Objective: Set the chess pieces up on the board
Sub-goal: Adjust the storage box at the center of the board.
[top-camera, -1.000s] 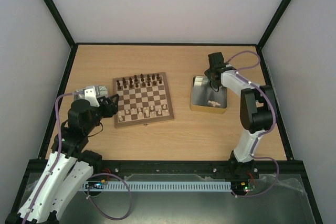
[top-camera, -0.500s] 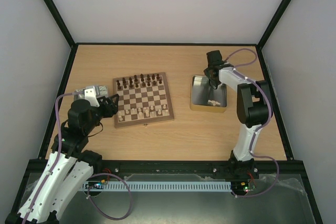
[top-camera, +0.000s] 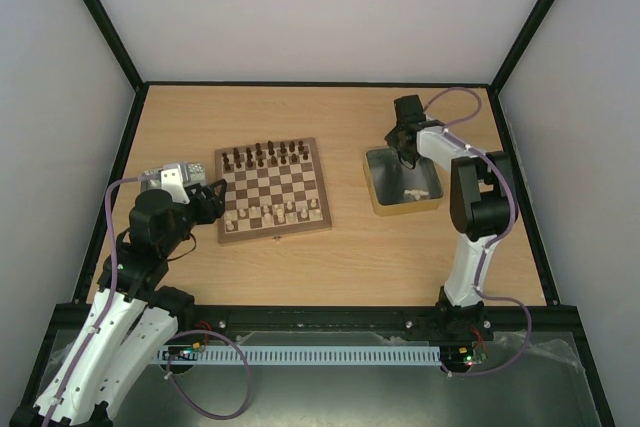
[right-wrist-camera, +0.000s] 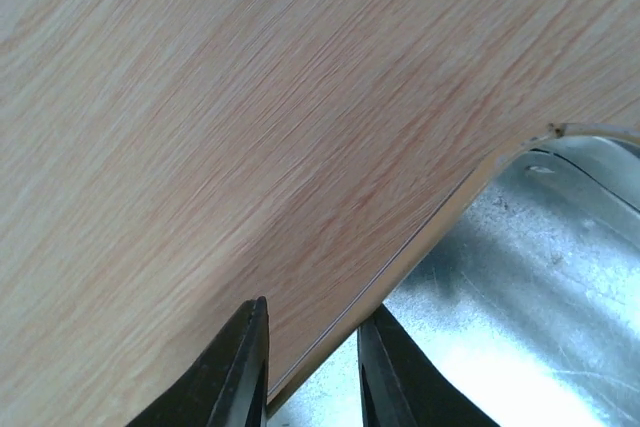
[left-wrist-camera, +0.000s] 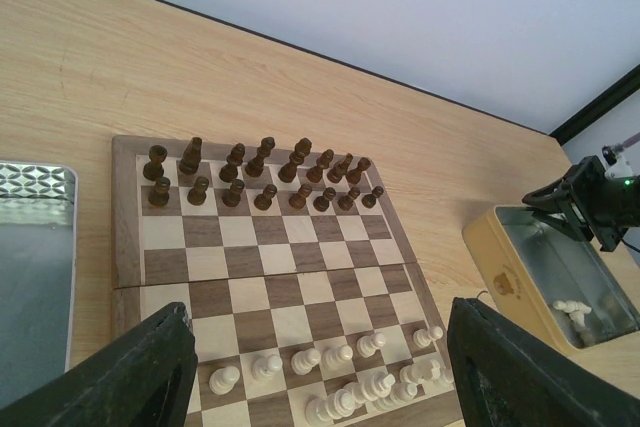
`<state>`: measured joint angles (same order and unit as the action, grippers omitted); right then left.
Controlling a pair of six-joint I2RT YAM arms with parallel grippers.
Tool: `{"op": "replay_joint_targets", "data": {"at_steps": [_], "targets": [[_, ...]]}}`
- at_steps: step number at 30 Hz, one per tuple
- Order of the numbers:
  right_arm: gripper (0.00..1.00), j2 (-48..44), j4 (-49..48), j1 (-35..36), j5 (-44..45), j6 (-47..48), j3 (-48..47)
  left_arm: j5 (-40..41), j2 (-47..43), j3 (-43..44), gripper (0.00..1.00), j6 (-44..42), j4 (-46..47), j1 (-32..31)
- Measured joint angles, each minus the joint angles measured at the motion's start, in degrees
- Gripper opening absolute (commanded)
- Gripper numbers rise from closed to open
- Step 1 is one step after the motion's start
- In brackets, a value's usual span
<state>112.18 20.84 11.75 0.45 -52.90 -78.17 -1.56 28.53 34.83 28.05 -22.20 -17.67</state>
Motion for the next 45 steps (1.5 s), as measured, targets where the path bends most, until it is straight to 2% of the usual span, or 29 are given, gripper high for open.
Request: {"op": "replay_joint_targets", "data": {"at_steps": [6, 12, 27, 31, 33, 37, 42, 45], "targets": [[0.14, -1.25, 0.81, 0.00, -3.30, 6.29, 0.94, -0.02, 0.00, 0.00, 0.71, 0.02, 0.00, 0.02], [0.13, -4.50, 1.97, 0.76, -7.08, 11.91, 4.39, -0.04, 0.00, -0.11, 0.71, 0.02, 0.02, 0.02], [0.10, -6.80, 8.52, 12.17, -13.38, 28.61, 6.21, -0.13, -0.13, -0.20, 0.71, 0.02, 0.02, 0.02], [0.17, -7.85, 10.03, 14.67, -14.71, 30.75, 7.41, -0.13, -0.11, -0.20, 0.70, 0.00, 0.02, 0.02], [0.28, -8.39, 10.67, 15.45, -14.75, 30.84, 7.98, -0.13, -0.11, -0.20, 0.71, 0.00, 0.02, 0.02], [0.37, -12.44, 10.62, 15.63, -9.38, 28.52, 9.90, -0.15, -0.04, -0.20, 0.71, 0.02, 0.02, 0.02], [0.38, -22.93, 9.14, 14.45, 1.07, 23.12, 13.86, -0.42, 0.42, -0.20, 0.71, 0.00, 0.04, 0.02], [0.38, -25.94, 8.02, 12.37, 3.04, 21.49, 16.35, -0.59, 0.96, -0.20, 0.71, 0.00, 0.04, 0.02]]}}
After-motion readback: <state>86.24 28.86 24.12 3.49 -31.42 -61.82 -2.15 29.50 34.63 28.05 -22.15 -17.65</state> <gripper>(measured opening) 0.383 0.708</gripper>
